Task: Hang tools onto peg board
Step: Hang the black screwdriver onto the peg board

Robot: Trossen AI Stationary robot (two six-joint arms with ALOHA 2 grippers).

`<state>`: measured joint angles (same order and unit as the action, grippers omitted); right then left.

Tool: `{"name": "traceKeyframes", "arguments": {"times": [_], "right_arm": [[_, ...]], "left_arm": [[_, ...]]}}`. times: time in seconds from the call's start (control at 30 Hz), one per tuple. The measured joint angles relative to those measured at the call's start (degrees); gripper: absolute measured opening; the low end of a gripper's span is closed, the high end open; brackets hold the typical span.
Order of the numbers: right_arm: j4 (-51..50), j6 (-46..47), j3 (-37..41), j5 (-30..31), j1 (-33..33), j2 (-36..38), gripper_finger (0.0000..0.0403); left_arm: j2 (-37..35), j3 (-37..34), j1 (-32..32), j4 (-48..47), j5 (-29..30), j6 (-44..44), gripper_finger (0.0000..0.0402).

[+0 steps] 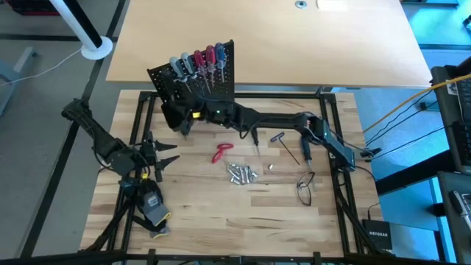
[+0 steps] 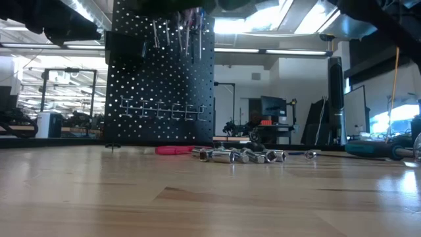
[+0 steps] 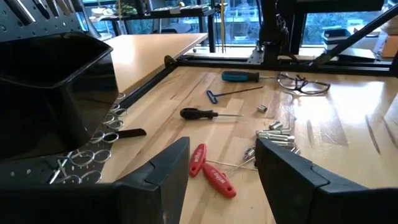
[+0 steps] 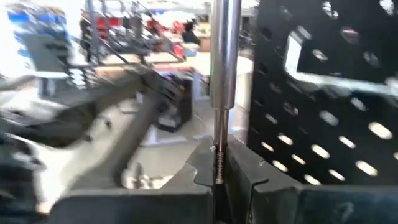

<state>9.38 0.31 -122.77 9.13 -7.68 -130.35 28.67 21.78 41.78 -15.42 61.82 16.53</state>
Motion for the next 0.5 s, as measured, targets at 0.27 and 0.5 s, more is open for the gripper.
{"name": "traceKeyframes", "arguments": {"times": [0.27, 0.5], "right_arm": [[-0.15, -0.23, 0.08, 0.37, -1.44, -0.19, 0.0016], [0.18, -0.52, 0.13, 0.35, -1.81, -0.19, 0.0014]], "left_arm": [[0.00, -0.02, 0.00, 0.40, -0.02, 0.01, 0.0172], [0.00, -0.02, 0.00, 1.08, -0.04, 0.11, 0.0172]]}}
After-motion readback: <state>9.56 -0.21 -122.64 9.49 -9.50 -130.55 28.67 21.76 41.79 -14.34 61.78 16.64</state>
